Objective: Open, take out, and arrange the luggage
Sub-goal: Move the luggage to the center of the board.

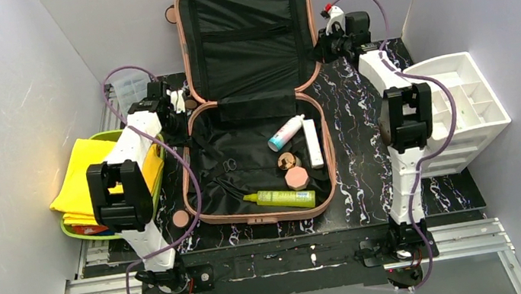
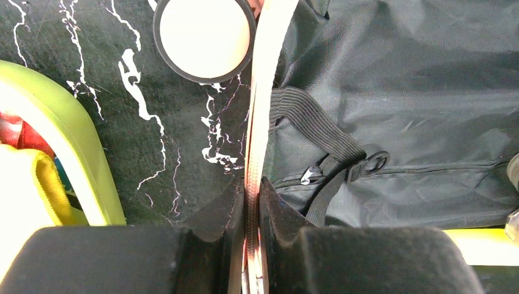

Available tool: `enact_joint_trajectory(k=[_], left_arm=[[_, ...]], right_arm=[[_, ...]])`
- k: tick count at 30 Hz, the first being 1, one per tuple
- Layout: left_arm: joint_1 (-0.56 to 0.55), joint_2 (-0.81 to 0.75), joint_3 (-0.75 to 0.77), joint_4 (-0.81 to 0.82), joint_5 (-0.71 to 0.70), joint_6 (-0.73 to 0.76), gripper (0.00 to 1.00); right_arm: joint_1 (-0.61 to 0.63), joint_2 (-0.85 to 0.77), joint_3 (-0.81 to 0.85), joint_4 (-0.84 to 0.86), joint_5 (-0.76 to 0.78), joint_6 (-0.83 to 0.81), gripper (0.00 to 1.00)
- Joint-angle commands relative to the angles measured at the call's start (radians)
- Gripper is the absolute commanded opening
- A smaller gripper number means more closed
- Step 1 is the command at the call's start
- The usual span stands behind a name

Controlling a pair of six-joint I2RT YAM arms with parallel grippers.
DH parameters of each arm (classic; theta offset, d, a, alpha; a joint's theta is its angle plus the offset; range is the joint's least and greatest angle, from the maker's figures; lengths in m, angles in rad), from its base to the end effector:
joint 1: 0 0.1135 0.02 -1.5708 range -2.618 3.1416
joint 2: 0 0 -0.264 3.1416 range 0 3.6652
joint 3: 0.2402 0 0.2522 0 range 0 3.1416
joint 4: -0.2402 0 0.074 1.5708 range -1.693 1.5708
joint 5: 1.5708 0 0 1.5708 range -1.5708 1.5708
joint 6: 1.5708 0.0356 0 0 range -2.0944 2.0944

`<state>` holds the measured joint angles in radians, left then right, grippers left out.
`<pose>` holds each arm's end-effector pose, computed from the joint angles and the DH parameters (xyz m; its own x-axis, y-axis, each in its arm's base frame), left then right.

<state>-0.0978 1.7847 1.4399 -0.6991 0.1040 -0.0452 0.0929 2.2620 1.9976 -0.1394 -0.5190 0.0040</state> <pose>0.3797 -0.0410 0.2506 -0.8661 0.0398 -0.4983 0.1101 0.9876 -0.1124 0.5329 0.0674 0.2696 -0.3934 -0.0332 -0.9188 -0.5331 0.8224 0.1986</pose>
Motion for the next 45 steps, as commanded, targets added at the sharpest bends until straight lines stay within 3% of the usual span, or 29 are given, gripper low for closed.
enact_joint_trajectory(k=[1,8,20,28,36,45], left_arm=[[0.091,0.021,-0.066,0.024,-0.201,0.005,0.0],[0.15,0.033,-0.073,0.021,-0.178,-0.019,0.0],[0.215,0.068,-0.075,0.015,-0.149,-0.056,0.0],[0.226,0.073,-0.088,0.016,-0.136,-0.068,0.0],[0.229,0.07,-0.095,0.019,-0.132,-0.07,0.0],[0.229,0.065,-0.093,0.02,-0.14,-0.069,0.0]], right_arm=[[0.007,-0.212,-0.142,0.103,-0.266,-0.127,0.01],[0.024,-0.393,-0.368,0.194,-0.307,-0.217,0.01],[0.095,-0.521,-0.52,0.168,-0.377,-0.382,0.01],[0.171,-0.529,-0.485,0.054,-0.381,-0.494,0.01],[0.247,-0.463,-0.383,-0.019,-0.284,-0.565,0.01],[0.293,-0.334,-0.2,-0.015,-0.154,-0.491,0.01]])
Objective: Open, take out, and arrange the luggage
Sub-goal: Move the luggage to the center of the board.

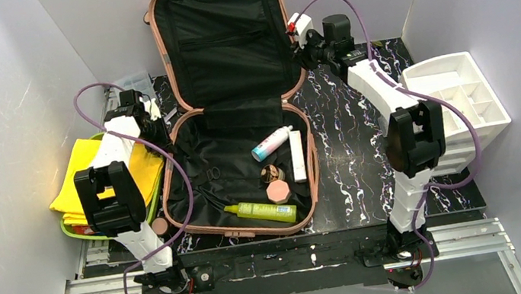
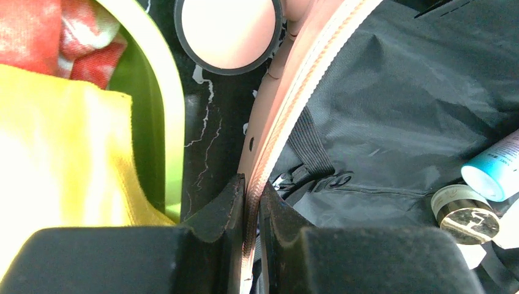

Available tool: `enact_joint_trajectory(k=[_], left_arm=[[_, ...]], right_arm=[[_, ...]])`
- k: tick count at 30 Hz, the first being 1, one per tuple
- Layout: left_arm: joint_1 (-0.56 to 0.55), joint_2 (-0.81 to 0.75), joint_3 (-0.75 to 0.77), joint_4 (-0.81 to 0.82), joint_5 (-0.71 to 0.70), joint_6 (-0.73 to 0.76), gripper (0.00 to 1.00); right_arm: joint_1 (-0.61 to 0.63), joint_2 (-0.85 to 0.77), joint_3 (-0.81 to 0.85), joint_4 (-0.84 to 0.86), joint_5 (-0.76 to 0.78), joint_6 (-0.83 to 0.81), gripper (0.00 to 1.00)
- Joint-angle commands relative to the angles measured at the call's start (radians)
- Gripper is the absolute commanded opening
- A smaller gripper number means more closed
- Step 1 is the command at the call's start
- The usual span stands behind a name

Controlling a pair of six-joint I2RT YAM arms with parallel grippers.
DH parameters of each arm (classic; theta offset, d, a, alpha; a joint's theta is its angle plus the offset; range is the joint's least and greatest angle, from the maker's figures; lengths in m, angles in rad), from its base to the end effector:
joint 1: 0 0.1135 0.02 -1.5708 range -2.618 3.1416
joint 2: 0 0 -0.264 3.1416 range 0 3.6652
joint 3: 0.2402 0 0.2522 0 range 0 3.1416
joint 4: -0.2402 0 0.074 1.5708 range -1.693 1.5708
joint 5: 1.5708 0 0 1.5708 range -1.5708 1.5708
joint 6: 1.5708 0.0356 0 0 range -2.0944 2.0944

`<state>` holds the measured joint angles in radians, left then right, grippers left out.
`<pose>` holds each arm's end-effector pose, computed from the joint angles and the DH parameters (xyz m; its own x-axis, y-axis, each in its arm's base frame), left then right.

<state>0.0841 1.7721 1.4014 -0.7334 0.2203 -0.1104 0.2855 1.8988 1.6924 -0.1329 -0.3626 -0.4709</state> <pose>0.3711 0.0235 0.2422 -0.8862 -0.1826 -0.4257 -0.0821 0.9664 -0.2435 0.4362 0.1412 0.3362 -0.0195 -0.4478 -0.8939 -0.6656 0.6730 -0.3226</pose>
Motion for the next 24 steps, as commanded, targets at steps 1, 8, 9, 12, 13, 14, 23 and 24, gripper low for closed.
enact_joint_trajectory(k=[1,8,9,12,13,14,23,24], left_arm=[[0.05,0.078,-0.05,0.053,-0.257,-0.005,0.0],[0.076,0.099,-0.039,0.046,-0.229,-0.067,0.0],[0.078,0.099,-0.044,0.05,-0.221,-0.072,0.0],[0.078,0.1,-0.056,0.058,-0.191,-0.085,0.0],[0.078,0.099,-0.056,0.059,-0.19,-0.089,0.0],[0.081,0.099,-0.054,0.06,-0.189,-0.09,0.0],[0.099,0.023,-0.061,0.068,-0.105,-0.097,0.23],[0.098,0.004,-0.062,0.07,-0.09,-0.094,0.3]], right_arm=[[0.102,0.046,0.126,-0.018,-0.293,-0.004,0.01],[0.106,0.173,0.258,-0.016,-0.259,0.055,0.01],[0.108,0.187,0.275,-0.016,-0.259,0.065,0.01],[0.115,0.231,0.322,-0.016,-0.248,0.089,0.01],[0.118,0.242,0.34,-0.017,-0.247,0.094,0.01],[0.122,0.249,0.35,-0.016,-0.244,0.097,0.01],[0.138,0.248,0.369,-0.082,-0.21,0.088,0.31],[0.138,0.23,0.369,-0.105,-0.205,0.081,0.41]])
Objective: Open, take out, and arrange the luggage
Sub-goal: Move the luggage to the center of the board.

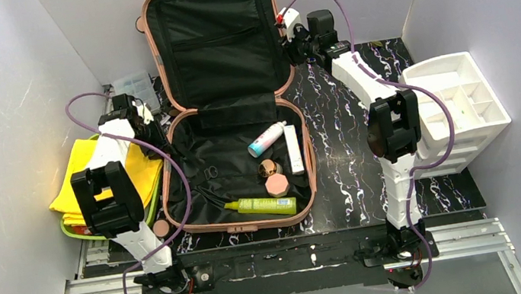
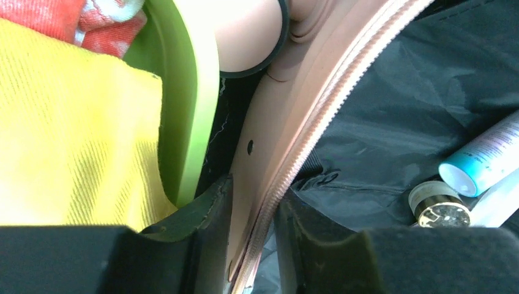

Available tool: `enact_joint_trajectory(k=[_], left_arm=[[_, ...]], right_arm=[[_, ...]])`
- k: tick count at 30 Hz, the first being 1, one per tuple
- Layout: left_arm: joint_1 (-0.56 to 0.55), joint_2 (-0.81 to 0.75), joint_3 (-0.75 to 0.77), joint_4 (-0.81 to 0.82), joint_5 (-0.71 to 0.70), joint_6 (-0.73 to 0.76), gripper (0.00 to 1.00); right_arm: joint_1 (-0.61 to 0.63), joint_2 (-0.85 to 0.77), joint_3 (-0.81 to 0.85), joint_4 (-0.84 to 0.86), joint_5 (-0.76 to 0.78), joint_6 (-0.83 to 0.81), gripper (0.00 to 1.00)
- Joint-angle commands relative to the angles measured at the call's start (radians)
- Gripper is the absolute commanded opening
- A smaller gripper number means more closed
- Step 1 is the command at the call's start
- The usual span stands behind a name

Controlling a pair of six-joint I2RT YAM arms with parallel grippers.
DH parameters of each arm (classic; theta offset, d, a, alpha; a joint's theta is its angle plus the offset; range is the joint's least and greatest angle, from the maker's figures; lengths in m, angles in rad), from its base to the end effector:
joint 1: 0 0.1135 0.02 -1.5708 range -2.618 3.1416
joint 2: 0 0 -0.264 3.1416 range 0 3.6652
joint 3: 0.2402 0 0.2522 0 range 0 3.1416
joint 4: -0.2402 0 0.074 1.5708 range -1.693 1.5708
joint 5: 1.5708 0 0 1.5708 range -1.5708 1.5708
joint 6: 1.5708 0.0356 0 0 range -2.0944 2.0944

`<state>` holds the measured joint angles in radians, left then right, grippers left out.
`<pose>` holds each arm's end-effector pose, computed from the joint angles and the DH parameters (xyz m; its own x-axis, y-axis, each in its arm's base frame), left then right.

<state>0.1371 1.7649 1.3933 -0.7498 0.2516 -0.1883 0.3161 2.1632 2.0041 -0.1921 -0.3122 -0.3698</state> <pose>0.3658 0.0415 0.2418 -0.8718 -0.3033 -0.3848 -0.1918 0.9339 -0.3016 0.4909 0.1721 0.3158 -0.0989 -0.3942 -0.9137 -0.6496 0.7211 -0.2408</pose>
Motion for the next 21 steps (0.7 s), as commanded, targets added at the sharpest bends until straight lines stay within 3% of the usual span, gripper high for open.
enact_joint_trajectory(k=[1,3,5,8,11,14,21], left_arm=[[0.047,-0.006,-0.053,0.086,-0.106,-0.016,0.36],[0.046,-0.044,-0.051,0.087,-0.082,-0.015,0.52],[0.046,-0.075,-0.048,0.087,-0.058,-0.015,0.62],[0.047,-0.119,-0.054,0.086,-0.026,-0.016,0.76],[0.047,-0.177,-0.064,0.086,0.017,-0.011,0.97],[0.047,-0.235,-0.067,0.084,0.044,0.001,0.98],[0.045,-0.309,-0.029,0.059,0.167,0.104,0.98]], right_arm=[[0.109,-0.056,0.052,-0.066,-0.238,-0.024,0.51],[0.109,-0.117,0.04,-0.104,-0.186,-0.022,0.68],[0.109,-0.177,0.04,-0.167,-0.138,-0.035,0.78],[0.099,-0.299,-0.022,-0.239,-0.09,-0.049,0.86],[0.086,-0.457,-0.149,-0.284,0.023,-0.065,0.91],[0.061,-0.635,-0.317,-0.296,0.15,-0.089,0.98],[-0.03,-0.91,-0.549,-0.388,0.543,-0.091,0.98]])
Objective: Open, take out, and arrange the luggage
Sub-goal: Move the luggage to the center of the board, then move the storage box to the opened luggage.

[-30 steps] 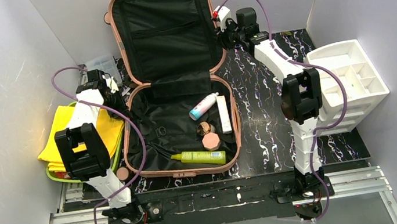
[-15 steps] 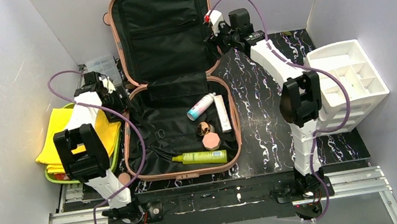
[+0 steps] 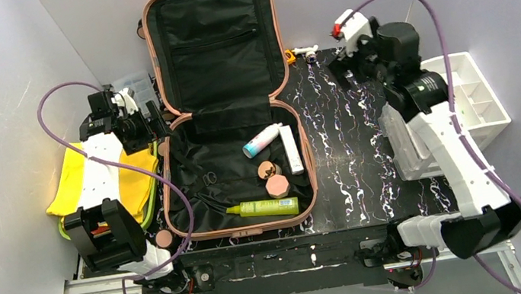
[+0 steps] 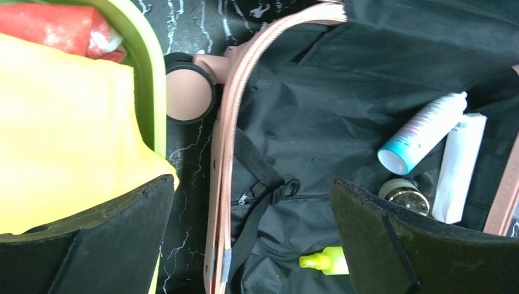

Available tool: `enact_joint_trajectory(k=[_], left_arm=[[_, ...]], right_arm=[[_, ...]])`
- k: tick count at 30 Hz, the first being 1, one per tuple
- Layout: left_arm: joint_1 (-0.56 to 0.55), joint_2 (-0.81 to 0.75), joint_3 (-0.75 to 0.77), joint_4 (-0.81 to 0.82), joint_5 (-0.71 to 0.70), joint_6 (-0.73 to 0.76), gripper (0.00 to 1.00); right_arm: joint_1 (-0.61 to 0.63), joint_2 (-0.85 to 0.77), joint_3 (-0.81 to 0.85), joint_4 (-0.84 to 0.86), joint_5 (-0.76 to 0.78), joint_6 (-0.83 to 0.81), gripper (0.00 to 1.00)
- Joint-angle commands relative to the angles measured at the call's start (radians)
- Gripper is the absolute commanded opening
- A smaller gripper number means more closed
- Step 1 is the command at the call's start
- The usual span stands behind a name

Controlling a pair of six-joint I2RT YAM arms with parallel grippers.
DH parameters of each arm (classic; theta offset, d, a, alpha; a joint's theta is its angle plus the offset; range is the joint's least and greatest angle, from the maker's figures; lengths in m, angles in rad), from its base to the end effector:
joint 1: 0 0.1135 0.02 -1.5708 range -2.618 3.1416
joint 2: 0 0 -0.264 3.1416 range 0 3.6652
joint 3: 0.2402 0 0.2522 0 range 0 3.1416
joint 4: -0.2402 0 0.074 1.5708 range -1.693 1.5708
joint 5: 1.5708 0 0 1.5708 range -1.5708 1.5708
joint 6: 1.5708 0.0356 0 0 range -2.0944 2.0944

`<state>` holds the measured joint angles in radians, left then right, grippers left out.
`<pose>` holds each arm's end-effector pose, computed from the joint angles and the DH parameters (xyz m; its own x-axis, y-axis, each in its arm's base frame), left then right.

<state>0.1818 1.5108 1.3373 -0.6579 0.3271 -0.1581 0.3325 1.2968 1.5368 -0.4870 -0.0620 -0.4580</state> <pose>0.3250 0.0481 0.3142 -0.7242 -0.2847 -0.6281 -0.0732 0.9374 -0.3405 0.2625 0.0930 0.4574 -0.0381 -0.4800 -0.8764 -0.4453 0.7933 -0.4151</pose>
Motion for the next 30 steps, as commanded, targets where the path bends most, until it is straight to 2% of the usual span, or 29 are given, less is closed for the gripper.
enact_joint_trajectory(k=[1,5,10,12,16,18,21,22,23,24,25,27,30], left_arm=[[0.001,-0.067,0.029,-0.034,0.118,0.094,0.98],[0.001,-0.141,0.053,-0.082,0.199,0.18,0.98],[0.001,-0.236,0.054,-0.193,0.289,0.3,0.98],[0.002,-0.304,0.002,-0.204,0.3,0.333,0.98],[0.001,-0.415,-0.172,-0.154,0.317,0.343,0.98],[0.001,-0.422,-0.198,-0.133,0.342,0.334,0.98],[0.002,-0.41,-0.211,-0.123,0.347,0.329,0.98],[0.002,-0.408,-0.216,-0.118,0.348,0.327,0.98],[0.002,-0.404,-0.216,-0.116,0.349,0.326,0.98],[0.002,-0.397,-0.216,-0.115,0.353,0.324,0.98],[0.001,-0.392,-0.216,-0.115,0.354,0.325,0.98],[0.002,-0.386,-0.219,-0.115,0.362,0.323,0.98],[0.002,-0.377,-0.219,-0.115,0.368,0.322,0.98]], right_arm=[[-0.07,-0.064,-0.094,-0.108,0.336,-0.003,0.98],[-0.178,-0.103,-0.103,-0.139,0.47,-0.001,0.98],[-0.304,-0.073,-0.093,-0.183,0.551,0.007,0.98],[-0.36,-0.068,-0.121,-0.21,0.52,0.013,0.98],[-0.371,-0.001,-0.195,-0.182,0.335,-0.035,0.96],[-0.371,0.097,-0.139,-0.163,0.301,-0.04,0.92],[-0.371,0.243,-0.091,-0.18,0.277,-0.037,0.74],[-0.371,0.265,-0.08,-0.195,0.243,-0.041,0.59],[-0.371,0.277,-0.068,-0.211,0.226,-0.048,0.5],[-0.371,0.288,-0.048,-0.236,0.193,-0.062,0.26],[-0.371,0.293,-0.037,-0.251,0.17,-0.073,0.17],[-0.371,0.295,-0.016,-0.28,0.133,-0.103,0.04],[-0.371,0.286,0.012,-0.334,0.054,-0.179,0.01]])
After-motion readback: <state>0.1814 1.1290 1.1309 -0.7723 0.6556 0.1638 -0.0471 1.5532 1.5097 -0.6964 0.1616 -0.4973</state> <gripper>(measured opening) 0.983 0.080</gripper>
